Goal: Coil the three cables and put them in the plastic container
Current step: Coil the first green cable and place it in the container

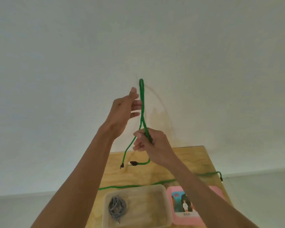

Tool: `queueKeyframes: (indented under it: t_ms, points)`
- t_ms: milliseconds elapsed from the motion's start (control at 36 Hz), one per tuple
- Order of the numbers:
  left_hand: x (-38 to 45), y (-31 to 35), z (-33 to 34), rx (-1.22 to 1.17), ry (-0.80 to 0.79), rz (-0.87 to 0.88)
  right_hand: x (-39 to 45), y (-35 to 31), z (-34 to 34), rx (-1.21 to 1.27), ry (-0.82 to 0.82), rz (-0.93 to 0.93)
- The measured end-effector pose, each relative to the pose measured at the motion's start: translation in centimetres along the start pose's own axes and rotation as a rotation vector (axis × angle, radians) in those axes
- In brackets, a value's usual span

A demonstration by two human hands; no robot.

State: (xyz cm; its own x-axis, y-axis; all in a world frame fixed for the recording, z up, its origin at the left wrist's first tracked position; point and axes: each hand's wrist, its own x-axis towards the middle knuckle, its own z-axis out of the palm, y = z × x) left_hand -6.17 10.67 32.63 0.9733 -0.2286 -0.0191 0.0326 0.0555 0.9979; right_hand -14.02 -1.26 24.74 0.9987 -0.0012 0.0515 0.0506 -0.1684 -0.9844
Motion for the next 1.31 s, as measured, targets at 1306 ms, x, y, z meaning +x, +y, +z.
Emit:
queueKeyframes:
  t_ms: [1306]
  points:
    - [-3.9,2.3,4.0,-0.445,-0.116,0.106,8.3,-4.4,-2.7,0.478,-0.265,0.022]
